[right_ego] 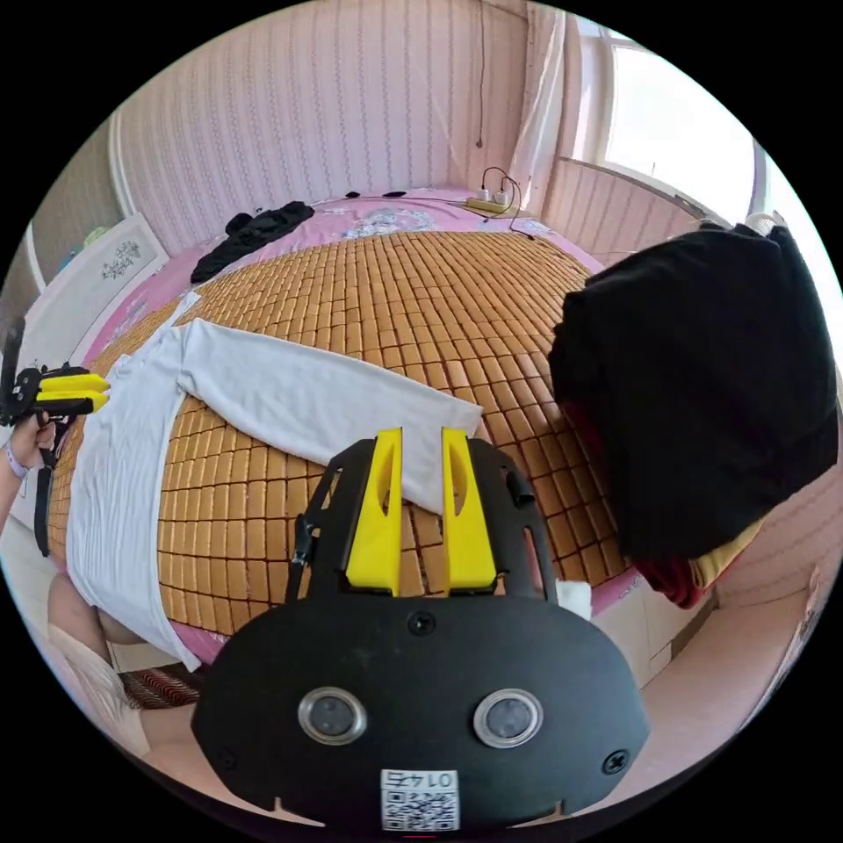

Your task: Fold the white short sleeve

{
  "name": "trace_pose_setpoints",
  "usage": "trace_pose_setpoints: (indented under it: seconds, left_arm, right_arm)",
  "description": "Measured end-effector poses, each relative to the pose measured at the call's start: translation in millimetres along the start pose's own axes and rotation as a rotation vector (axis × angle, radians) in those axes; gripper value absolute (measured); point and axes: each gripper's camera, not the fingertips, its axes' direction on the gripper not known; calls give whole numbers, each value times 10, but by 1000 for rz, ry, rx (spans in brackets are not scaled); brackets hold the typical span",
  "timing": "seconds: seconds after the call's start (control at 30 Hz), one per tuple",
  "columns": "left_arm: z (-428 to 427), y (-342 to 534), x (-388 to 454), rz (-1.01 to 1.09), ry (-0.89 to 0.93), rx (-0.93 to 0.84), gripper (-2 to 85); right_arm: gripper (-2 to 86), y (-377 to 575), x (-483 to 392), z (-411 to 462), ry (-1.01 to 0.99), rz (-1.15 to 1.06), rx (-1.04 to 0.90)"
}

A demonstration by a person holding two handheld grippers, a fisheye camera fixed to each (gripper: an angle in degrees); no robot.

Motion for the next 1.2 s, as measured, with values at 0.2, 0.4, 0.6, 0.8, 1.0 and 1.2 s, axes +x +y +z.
trace_pose_setpoints:
  seconds: [0.2,0.4,0.6,0.8,1.0,1.2]
  left_arm:
    - [-370,1943,-827,-476,-41,-47,60]
    - [-430,2787,-1122,-639,16,38,61]
    - [-497,3223,-1145,-613,-10,55,49]
    - [-721,3549,-1156,-577,-34,80,49]
    - [-953,3925,-1270,-624,34,133,54]
    - [-1576,4425,-1295,-631,28,211,64]
  right_arm:
    - [73,-832,-2120,578,-610,-387,12]
    - [73,-1785,-4204,1617,-703,-500,-105]
    - [74,-2399,-5200,3038,-341,-362,-223]
    - [19,-2480,-5487,3813,-276,-315,-271]
    - [1,-2363,-6295,3162,-546,-770,-83]
    - [15,-1773,-6880,1841,-1074,-1271,128]
